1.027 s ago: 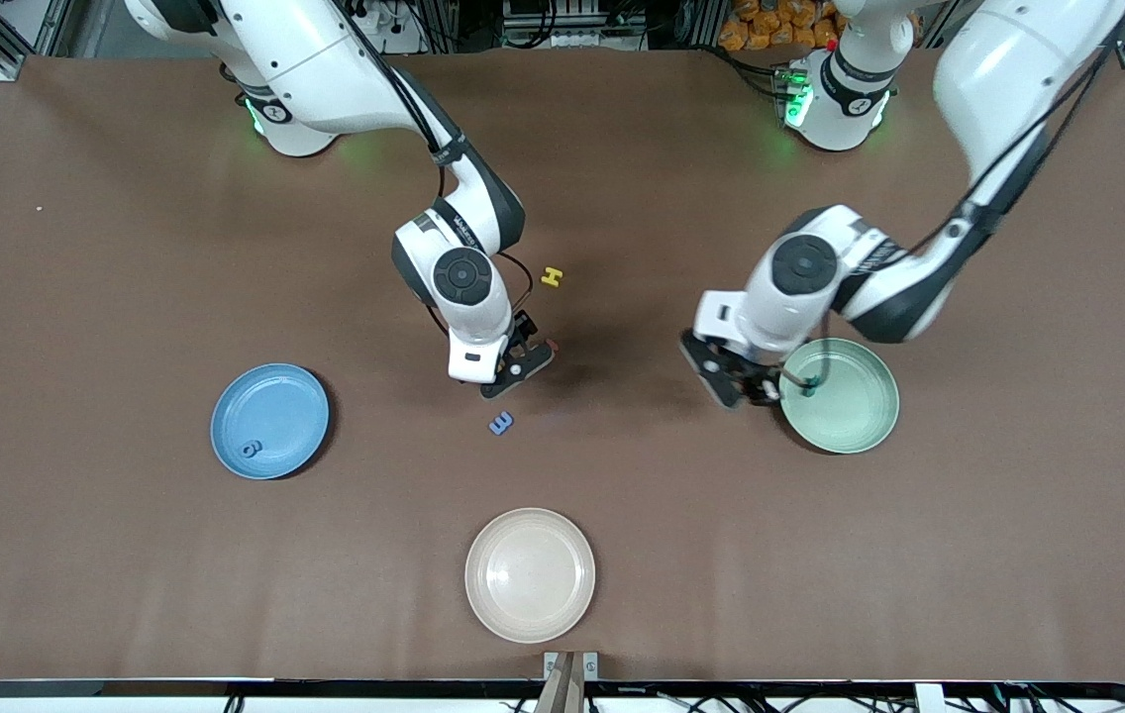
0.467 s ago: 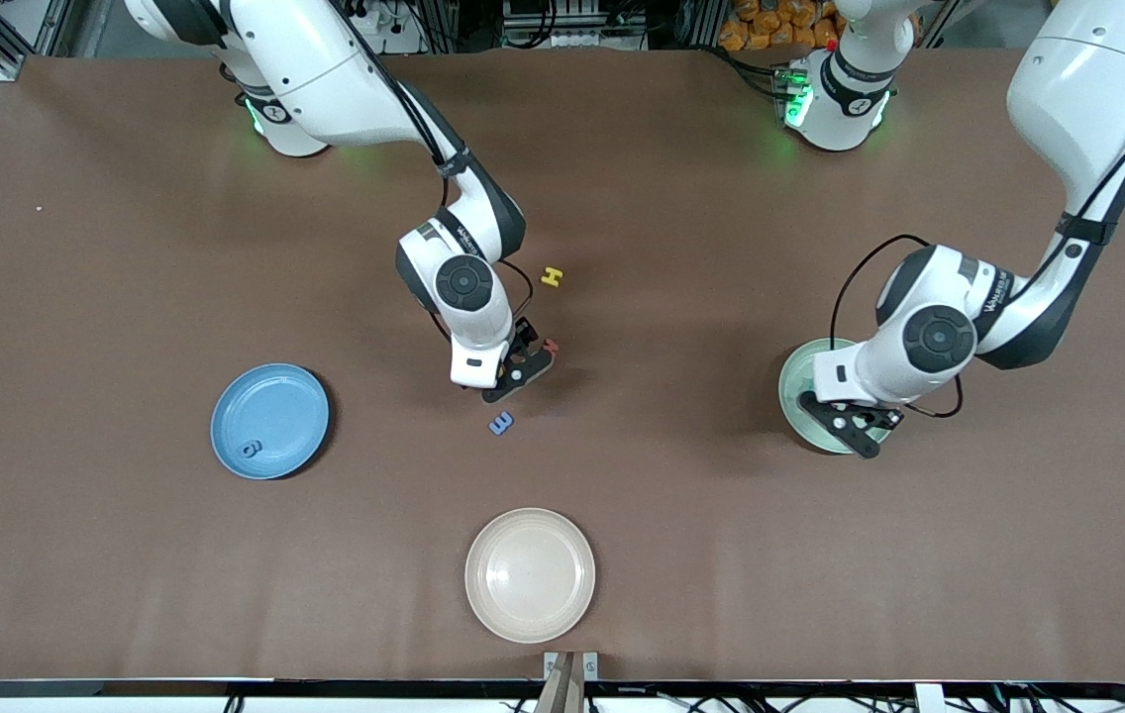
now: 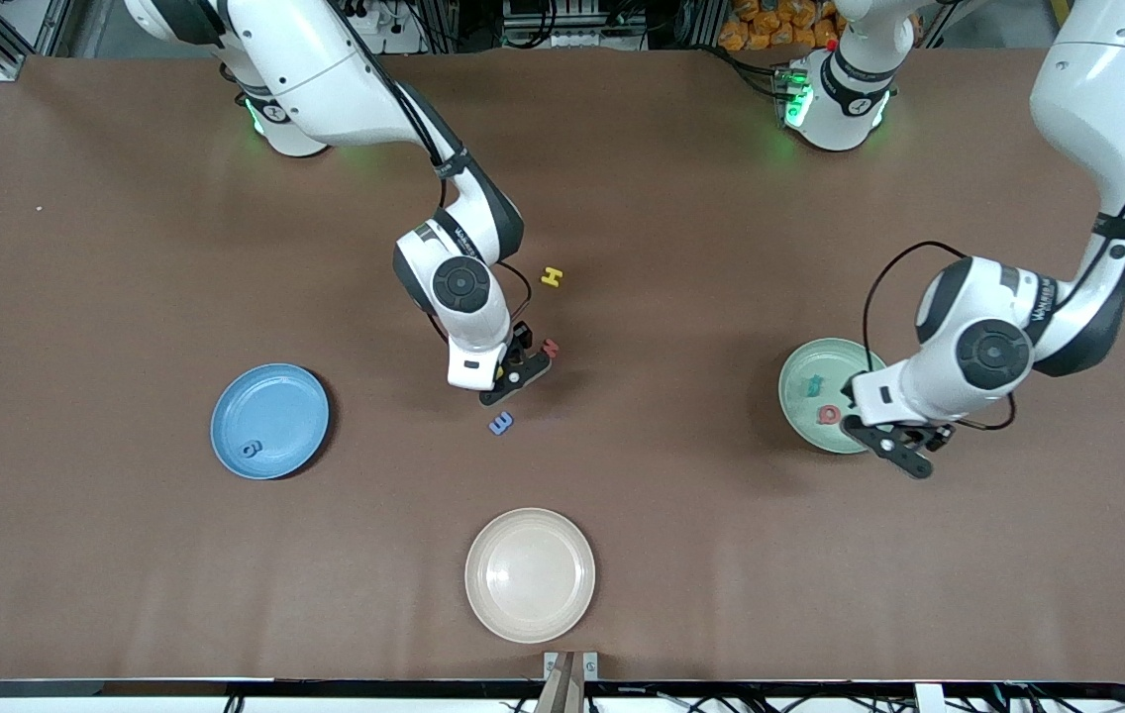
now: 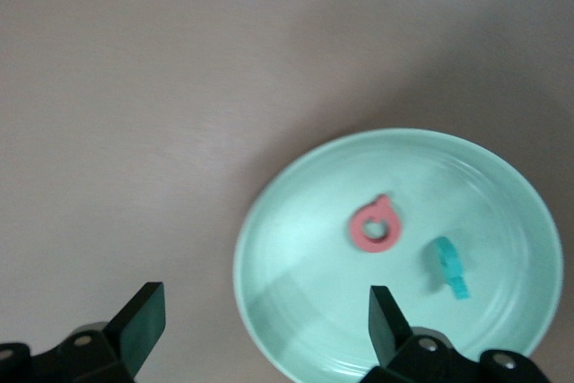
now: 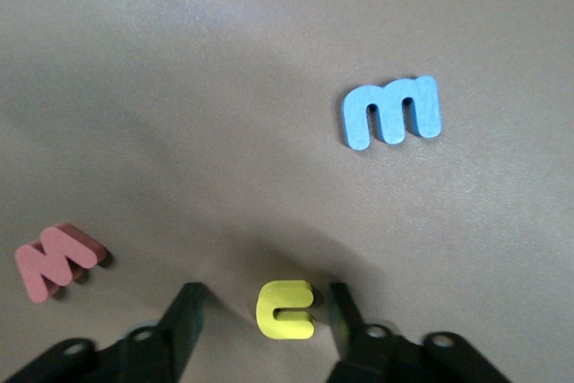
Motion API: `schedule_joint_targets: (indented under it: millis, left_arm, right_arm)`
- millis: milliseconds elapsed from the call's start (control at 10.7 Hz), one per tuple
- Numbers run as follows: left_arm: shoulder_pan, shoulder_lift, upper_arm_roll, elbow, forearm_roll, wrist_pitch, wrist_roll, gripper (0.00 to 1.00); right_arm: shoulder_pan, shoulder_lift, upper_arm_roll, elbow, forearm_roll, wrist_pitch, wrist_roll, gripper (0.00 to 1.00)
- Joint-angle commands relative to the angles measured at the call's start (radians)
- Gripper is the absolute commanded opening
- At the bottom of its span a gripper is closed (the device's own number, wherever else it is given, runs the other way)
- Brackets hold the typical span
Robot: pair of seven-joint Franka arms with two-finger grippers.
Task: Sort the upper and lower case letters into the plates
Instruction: 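Release the Q on the green plate with the left gripper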
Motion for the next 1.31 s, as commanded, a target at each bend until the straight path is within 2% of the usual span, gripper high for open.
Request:
schedule_joint_targets:
  millis: [0, 280, 467, 653, 840, 1027, 1120, 1213]
  left_arm:
    - [-0.104, -0.052, 0.035, 0.031, -0.165, -0.052, -0.014, 1.0]
    - [-0.147, -0.101, 0.064, 0.036, -0.264, -0.087, -0.054, 1.0]
    - [-0.215, -0.121, 0.084, 0.036, -0.303, -0.101, -0.147, 1.0]
    - [-0.287, -0.126, 0.081, 0.034, -0.384, -0.135, -0.282, 1.0]
    - [-0.389, -0.123, 0.075, 0.033, -0.39, -0.141, -0.334, 1.0]
    - [-0.498, -0.118, 0.072, 0.031, -0.389, -0.141, -0.432, 1.0]
    - [-0.588, -0.113, 0.074, 0.031, -0.384, -0.141, -0.524, 1.0]
    - [-0.674, -0.098, 0.074, 0.031, -0.38, -0.138, -0.659, 1.0]
  right_arm:
    - [-0.017, -0.003, 0.006, 0.002, -0.001, -0.048, -0.018, 0.02]
    - [-0.043, -0.036, -0.001, 0.008, -0.001, -0.079, -0.057, 0.02]
    - [-0.097, -0.078, -0.002, 0.009, -0.002, -0.09, -0.067, 0.02]
    - [-0.208, -0.104, 0.001, 0.034, -0.001, -0.138, -0.142, 0.03]
    - [-0.311, -0.124, -0.002, 0.048, -0.002, -0.233, -0.284, 0.03]
    - [-0.429, -0.138, -0.002, 0.045, -0.007, -0.296, -0.363, 0.07]
    - [-0.463, -0.138, -0.002, 0.043, -0.008, -0.312, -0.421, 0.09]
    - [-0.494, -0.138, -0.004, 0.042, -0.008, -0.317, -0.457, 0.31]
